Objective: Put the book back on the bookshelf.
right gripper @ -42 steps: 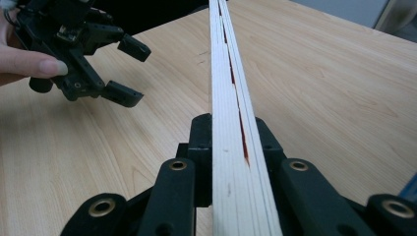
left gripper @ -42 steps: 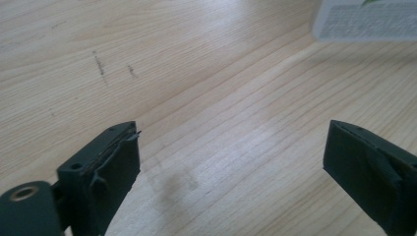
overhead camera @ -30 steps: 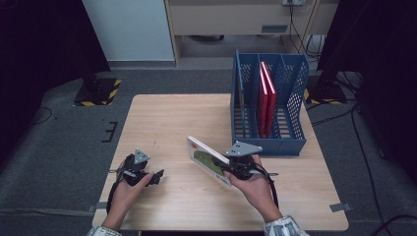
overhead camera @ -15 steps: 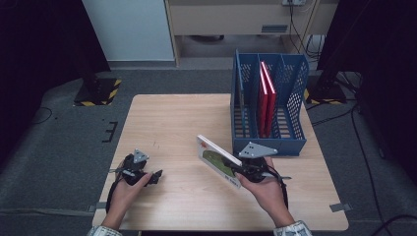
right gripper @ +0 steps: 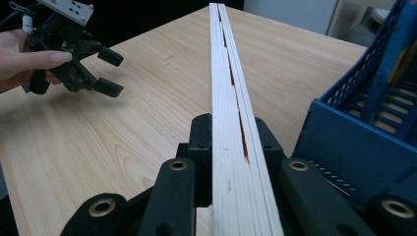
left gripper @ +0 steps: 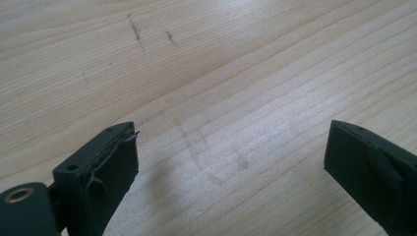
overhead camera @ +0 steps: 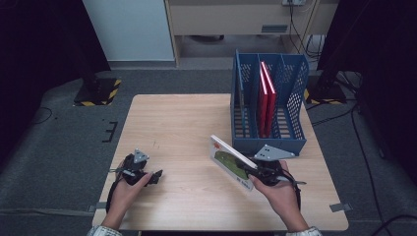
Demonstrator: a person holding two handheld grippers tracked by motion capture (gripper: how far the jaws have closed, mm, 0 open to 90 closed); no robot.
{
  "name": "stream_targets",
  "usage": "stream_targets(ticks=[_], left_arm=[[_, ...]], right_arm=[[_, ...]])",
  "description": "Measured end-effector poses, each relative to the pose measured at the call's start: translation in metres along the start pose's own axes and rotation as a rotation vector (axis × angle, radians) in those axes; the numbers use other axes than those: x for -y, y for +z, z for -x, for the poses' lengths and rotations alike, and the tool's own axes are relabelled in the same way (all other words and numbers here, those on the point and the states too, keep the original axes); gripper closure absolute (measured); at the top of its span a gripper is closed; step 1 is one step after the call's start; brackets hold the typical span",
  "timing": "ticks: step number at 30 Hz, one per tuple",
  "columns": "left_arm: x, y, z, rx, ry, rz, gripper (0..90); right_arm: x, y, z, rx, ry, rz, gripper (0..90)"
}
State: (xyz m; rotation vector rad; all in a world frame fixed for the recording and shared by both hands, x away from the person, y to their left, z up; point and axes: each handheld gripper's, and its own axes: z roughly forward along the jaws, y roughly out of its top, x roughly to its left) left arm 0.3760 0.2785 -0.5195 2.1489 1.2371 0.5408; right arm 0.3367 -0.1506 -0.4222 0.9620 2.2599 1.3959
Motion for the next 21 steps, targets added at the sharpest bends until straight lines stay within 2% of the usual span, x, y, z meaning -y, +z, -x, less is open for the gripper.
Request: stream_targets(ticks=[10,21], left_arm=[[0.001,0.000,-0.001,-0.008,0.000,-0.001,5.4],[0.001,0.000,0.000,0.002,0.002,-0.010,5.6]], right_arm=[[0.007,-0.018,0.011,0.037,0.028,0.013,76.0],[0.002,-0.049,0.023,0.090,0.056,0.036,76.0]])
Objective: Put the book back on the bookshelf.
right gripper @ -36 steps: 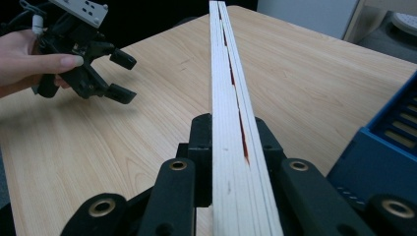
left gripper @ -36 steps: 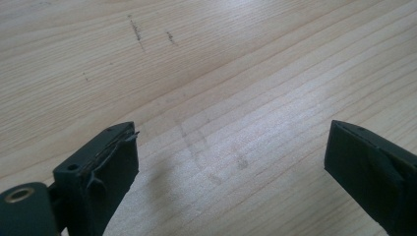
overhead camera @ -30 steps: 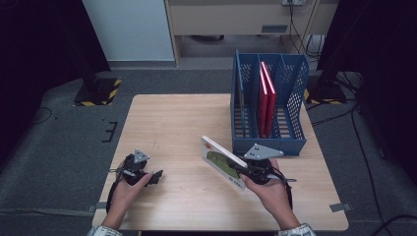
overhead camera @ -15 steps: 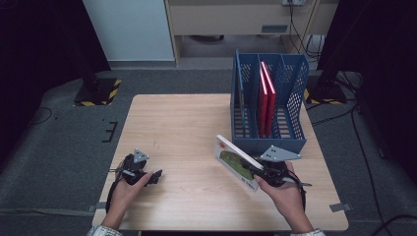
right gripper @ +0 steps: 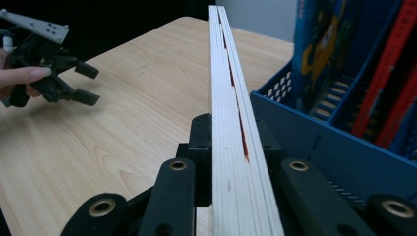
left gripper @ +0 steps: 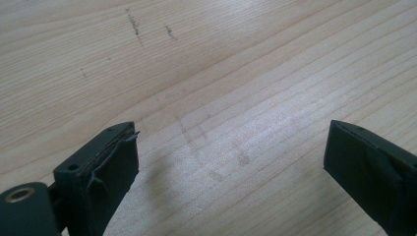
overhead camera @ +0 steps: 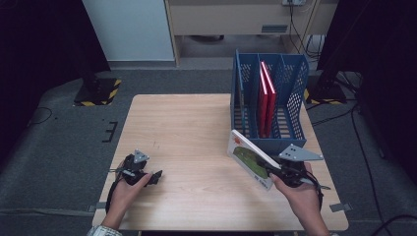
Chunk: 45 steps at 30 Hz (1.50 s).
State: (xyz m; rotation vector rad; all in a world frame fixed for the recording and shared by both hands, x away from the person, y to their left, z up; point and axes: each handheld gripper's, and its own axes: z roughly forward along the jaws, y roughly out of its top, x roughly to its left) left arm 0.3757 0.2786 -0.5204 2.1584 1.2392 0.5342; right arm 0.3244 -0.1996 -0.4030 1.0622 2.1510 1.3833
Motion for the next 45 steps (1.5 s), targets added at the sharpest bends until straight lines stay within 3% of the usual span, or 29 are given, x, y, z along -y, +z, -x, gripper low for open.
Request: stream_targets(ticks=[12,30,45], left_arm=[[0.000,-0.001,0.001,-0.002,0.004,0.005,5.6],[0.000,-0.001,0.000,-0.009,0.005,-0.001,5.4],[0.002,0.000,-0.008,-0.027,-0.020,-0.001,5.1]], right_arm=[[-0.005,-0.020,0.011,0.044,0.015,0.015,76.1],[-0.017,-0.031,0.024,0.074,0.048,0.041,76.1],[-0.028,-0.041,0.043,0.151,0.070,0.063,76.0]])
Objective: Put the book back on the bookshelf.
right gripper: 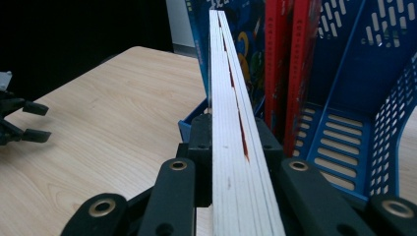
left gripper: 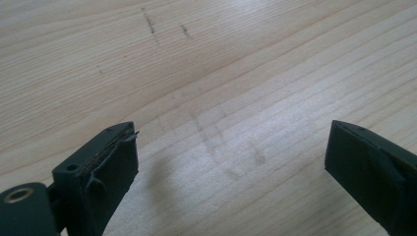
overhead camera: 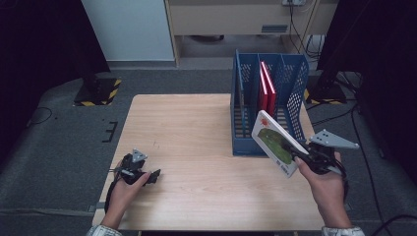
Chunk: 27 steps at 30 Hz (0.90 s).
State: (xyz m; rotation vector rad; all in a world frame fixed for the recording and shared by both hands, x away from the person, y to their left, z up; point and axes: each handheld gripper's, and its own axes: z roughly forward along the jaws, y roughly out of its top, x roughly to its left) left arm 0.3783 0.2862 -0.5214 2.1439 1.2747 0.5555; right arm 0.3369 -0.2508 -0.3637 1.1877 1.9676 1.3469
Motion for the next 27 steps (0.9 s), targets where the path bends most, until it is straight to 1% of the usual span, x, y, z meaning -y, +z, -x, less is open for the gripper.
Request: stream_targets(ticks=[5,8,11,13,18,19,23,27], left_arm=[[0.002,0.001,-0.005,-0.006,-0.016,-0.003,5.2],[0.002,0.001,-0.006,-0.003,-0.014,-0.006,5.3],[0.002,0.002,-0.006,-0.006,-0.016,-0.006,5.3],[0.002,0.003,-0.007,-0.009,-0.018,-0.011,5.1],[0.003,0.006,-0.008,-0.016,-0.018,-0.024,5.1],[0.003,0.006,-0.008,-0.015,-0.020,-0.023,4.9],[0.004,0.007,-0.010,-0.017,-0.031,-0.018,4.8],[0.004,0.009,-0.013,-0.013,-0.051,-0.014,4.1]], right_arm=[[-0.002,0.000,0.004,0.015,0.008,0.000,76.0],[-0.002,-0.001,0.005,0.020,0.005,-0.003,76.1],[-0.002,-0.002,0.005,0.024,0.010,0.001,76.1],[-0.002,-0.003,0.007,0.029,0.005,0.002,76.0],[-0.001,-0.005,0.012,0.047,0.019,0.002,76.0],[-0.002,-0.006,0.012,0.049,0.024,0.009,76.0],[-0.004,-0.008,0.016,0.065,0.022,0.008,76.0],[-0.004,-0.010,0.020,0.079,0.024,0.003,76.0]])
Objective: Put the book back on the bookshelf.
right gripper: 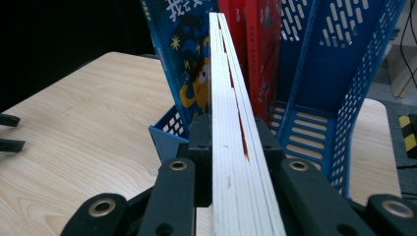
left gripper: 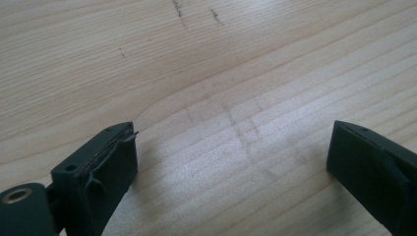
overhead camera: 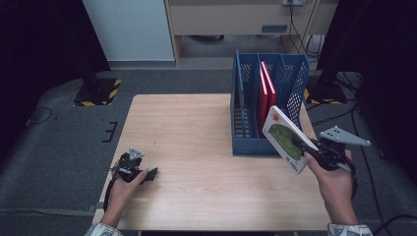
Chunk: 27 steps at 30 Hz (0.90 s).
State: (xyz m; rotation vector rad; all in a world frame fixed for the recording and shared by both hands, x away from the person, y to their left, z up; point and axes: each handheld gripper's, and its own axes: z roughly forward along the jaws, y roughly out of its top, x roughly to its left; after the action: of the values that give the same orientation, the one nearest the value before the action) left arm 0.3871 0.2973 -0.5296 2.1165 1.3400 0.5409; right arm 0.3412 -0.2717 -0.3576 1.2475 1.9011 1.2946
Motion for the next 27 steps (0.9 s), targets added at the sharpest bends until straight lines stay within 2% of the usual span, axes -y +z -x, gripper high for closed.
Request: stream_targets(ticks=[5,19,27], left_arm=[[0.000,0.002,-0.003,0.013,-0.021,0.005,2.6],[0.005,0.005,-0.003,0.003,-0.032,0.053,0.8],[0.005,0.005,-0.002,0.001,-0.034,0.058,0.6]], right_arm=[[0.000,-0.002,0.004,0.018,0.005,0.004,76.1],[-0.007,0.001,0.020,0.097,0.036,0.013,76.0],[-0.016,0.006,0.029,0.140,0.039,0.013,76.1]])
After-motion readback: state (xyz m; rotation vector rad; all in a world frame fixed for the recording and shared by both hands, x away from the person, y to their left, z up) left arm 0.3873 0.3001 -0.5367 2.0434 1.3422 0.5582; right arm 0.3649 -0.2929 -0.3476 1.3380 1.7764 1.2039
